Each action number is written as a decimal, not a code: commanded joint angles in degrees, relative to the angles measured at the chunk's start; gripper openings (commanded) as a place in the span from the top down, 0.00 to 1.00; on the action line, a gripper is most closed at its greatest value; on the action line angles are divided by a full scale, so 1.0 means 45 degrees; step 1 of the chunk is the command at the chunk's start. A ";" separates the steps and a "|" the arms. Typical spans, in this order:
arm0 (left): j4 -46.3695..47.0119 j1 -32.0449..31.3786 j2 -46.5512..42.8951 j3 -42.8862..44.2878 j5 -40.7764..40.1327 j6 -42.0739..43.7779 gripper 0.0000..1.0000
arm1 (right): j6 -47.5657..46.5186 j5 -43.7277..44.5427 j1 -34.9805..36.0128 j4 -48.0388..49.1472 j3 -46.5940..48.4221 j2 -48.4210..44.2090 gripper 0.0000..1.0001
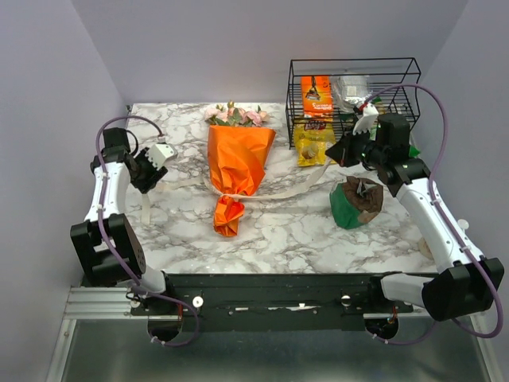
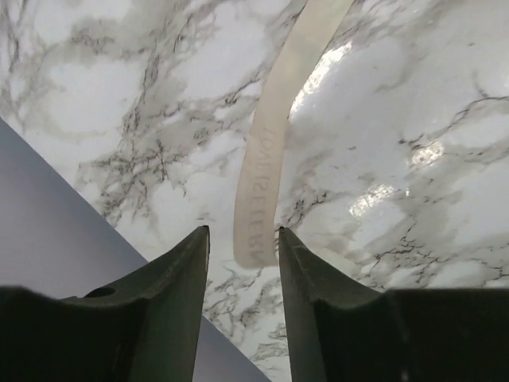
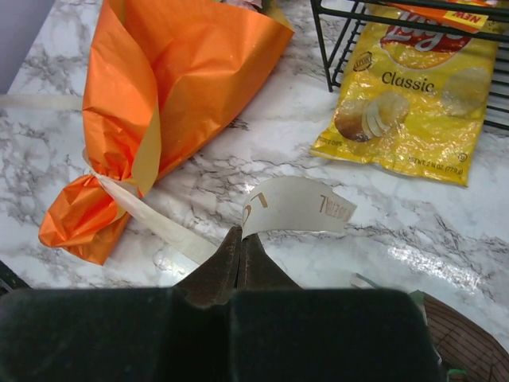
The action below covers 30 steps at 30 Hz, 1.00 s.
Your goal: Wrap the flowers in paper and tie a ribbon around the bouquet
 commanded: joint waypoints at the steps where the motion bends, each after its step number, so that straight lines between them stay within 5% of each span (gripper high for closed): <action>1: -0.3548 -0.0919 -0.0160 0.1280 0.2206 0.1722 0.34 | 0.0333 -0.0747 0.0240 0.0669 0.0066 0.0037 0.99; 5: -0.3651 -0.2226 -0.0551 0.0931 0.3649 0.2156 0.22 | 0.0450 -0.1021 0.0280 0.0903 -0.0090 0.0076 1.00; 10: -0.0648 -0.3654 -0.0474 -0.0826 0.3617 0.1924 0.12 | 0.0743 -0.1509 0.0299 0.1313 0.0066 -0.0099 0.99; 16: 0.2187 -0.5099 0.0637 -0.1317 0.2211 0.2136 0.10 | 0.0802 -0.1743 0.0338 0.1353 0.0320 -0.0256 1.00; 23: 0.2834 -0.5588 0.1831 -0.1200 0.1722 0.2178 0.09 | 0.1231 -0.1997 0.0397 0.1587 0.0884 -0.0412 0.99; 26: 0.2660 -0.5647 0.2143 -0.0966 0.1816 0.1258 0.17 | 0.1387 -0.2485 0.0611 0.1801 0.1471 -0.0334 0.99; 29: 0.2465 -0.5647 0.2203 -0.0965 0.2284 0.0789 0.59 | 0.1699 -0.2700 0.0748 0.2055 0.1784 -0.0198 0.99; 30: 0.2290 -0.5647 0.2203 -0.0946 0.2615 0.0672 0.82 | 0.1759 -0.2720 0.0748 0.2075 0.1862 -0.0197 0.99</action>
